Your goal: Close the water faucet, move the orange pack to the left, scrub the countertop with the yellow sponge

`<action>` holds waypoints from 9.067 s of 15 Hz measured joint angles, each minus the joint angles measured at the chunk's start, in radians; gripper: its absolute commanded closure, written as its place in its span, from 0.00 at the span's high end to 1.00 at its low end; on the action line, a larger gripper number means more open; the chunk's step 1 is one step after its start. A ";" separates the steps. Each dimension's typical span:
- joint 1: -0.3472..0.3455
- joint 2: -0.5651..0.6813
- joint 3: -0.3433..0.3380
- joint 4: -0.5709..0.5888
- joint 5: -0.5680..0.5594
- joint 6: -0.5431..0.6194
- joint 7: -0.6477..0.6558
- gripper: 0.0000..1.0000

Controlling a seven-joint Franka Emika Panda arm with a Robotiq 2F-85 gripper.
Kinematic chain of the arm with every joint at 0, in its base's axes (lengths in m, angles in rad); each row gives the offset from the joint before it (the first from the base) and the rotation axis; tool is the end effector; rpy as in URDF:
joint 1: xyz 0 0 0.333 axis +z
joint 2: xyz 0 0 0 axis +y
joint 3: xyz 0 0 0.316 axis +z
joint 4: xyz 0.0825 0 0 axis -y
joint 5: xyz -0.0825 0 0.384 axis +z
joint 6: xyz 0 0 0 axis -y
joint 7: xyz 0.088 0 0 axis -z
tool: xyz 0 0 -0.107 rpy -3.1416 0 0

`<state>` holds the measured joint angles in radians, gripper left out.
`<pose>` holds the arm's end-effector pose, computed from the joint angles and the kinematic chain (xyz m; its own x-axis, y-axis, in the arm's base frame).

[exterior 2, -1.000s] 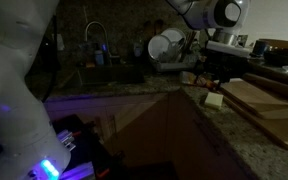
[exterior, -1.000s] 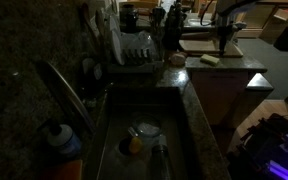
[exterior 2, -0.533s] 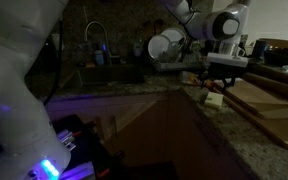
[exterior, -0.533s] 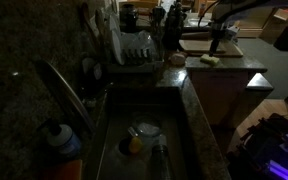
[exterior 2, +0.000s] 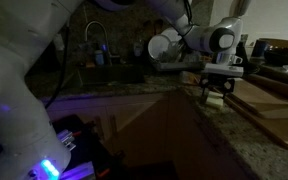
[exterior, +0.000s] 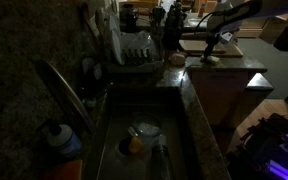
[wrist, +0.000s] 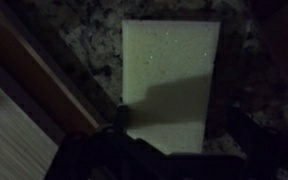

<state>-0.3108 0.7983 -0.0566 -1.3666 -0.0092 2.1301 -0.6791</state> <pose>0.6866 -0.2554 0.2386 0.9437 0.3260 -0.0568 0.3274 -0.9448 0.0160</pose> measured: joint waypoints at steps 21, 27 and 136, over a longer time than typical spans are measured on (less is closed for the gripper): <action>-0.024 -0.022 -0.012 0.000 0.000 0.011 0.010 0.00; -0.024 -0.022 -0.012 0.000 0.005 0.011 0.022 0.00; -0.340 0.014 -0.103 0.028 0.341 -0.185 0.460 0.06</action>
<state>-0.6508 0.8124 -0.1593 -1.3381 0.3318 1.9451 -0.2190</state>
